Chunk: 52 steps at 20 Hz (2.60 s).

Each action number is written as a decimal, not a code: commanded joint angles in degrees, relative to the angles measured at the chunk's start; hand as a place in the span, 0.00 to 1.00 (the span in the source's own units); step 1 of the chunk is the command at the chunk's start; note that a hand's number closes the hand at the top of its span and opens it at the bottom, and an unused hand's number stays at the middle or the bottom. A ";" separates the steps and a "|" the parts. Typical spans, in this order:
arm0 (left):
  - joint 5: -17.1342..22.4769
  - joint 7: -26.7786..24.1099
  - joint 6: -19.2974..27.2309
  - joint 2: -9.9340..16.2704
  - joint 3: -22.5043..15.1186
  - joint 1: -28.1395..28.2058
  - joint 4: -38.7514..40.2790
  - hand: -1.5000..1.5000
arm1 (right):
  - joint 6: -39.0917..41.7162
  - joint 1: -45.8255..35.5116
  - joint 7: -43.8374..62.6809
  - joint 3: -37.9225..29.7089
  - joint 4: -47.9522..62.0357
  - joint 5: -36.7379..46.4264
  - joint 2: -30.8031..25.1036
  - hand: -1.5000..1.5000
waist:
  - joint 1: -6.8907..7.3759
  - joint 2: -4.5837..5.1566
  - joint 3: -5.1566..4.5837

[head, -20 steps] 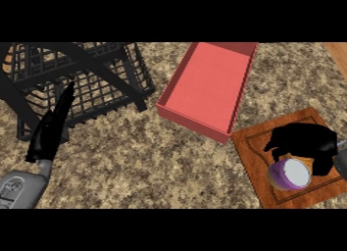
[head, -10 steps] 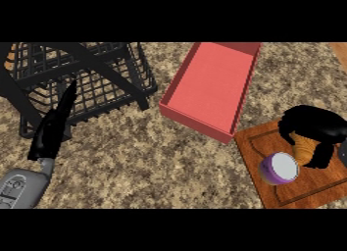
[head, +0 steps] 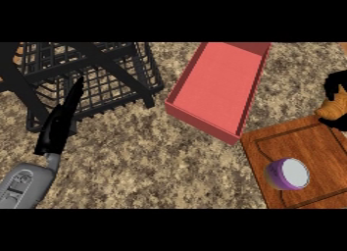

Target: Pick the croissant from the cutting board and place it in the cardboard box

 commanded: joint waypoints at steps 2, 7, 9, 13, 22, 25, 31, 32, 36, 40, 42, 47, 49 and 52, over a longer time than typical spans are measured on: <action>-1.71 0.65 2.95 4.11 3.67 5.47 4.11 0.50 | -1.79 -5.86 -3.18 -6.91 3.87 -4.74 -1.38 1.00 | 0.64 -0.23 -0.31; -0.14 0.49 1.19 5.82 6.02 3.98 5.87 0.50 | 2.26 -11.56 -9.36 -8.77 2.08 -7.51 -1.49 1.00 | -0.36 -0.56 -0.49; -0.76 0.95 1.66 6.60 5.85 4.51 4.01 0.50 | 1.40 -13.23 -8.33 -8.34 3.25 -7.02 1.37 1.00 | 0.96 -0.48 -0.45; -1.67 2.24 3.77 4.40 4.92 4.58 4.34 0.50 | 7.13 -16.23 -8.68 -8.65 4.57 -8.79 4.03 1.00 | 0.20 -0.60 -0.49; 0.09 2.22 0.16 7.98 6.09 5.93 1.61 0.50 | 11.34 -24.71 3.62 -9.42 7.46 -10.57 13.48 1.00 | 0.86 -0.94 -0.51; -0.81 0.70 1.39 6.55 5.34 6.31 2.87 0.50 | 14.46 -28.11 8.45 -9.65 8.91 -11.55 16.84 1.00 | 0.72 -0.90 -0.58; -1.51 1.51 2.56 5.04 5.42 2.87 5.08 0.50 | 12.38 -32.69 13.95 -10.10 13.08 -11.23 22.76 1.00 | 1.09 0.02 -0.55; -0.90 -0.03 1.59 5.01 4.57 5.96 3.78 0.50 | 11.76 -32.83 14.14 -10.19 13.43 -11.25 23.75 1.00 | 1.61 -0.14 -0.56; 0.17 0.17 0.56 5.58 6.31 3.15 5.68 0.50 | 7.61 -33.85 16.80 -9.34 15.61 -9.64 27.93 1.00 | 1.45 0.22 -0.58; -1.30 1.42 0.72 6.00 5.37 1.45 5.67 0.50 | 3.24 -35.33 18.93 -7.21 17.78 -6.42 30.25 1.00 | 1.95 0.53 -0.58; -1.68 1.75 1.93 4.71 4.25 2.74 3.61 0.50 | 0.31 -34.25 21.06 -8.46 20.15 -6.88 31.07 1.00 | 2.43 0.50 -0.52; -2.14 -1.06 2.21 3.22 3.66 2.45 6.12 0.50 | 3.26 -34.24 23.96 -10.93 24.65 -9.27 32.94 0.00 | 2.93 1.36 -0.57; -0.51 1.06 0.45 4.66 4.59 1.60 3.92 0.50 | 4.27 -34.95 23.93 -11.50 25.41 -9.71 32.85 0.00 | 3.23 1.05 -0.49; -2.11 0.80 1.88 3.54 3.42 1.33 4.91 0.50 | 3.94 -34.59 20.89 -12.72 25.15 -10.79 33.31 0.00 | 3.00 1.26 -0.45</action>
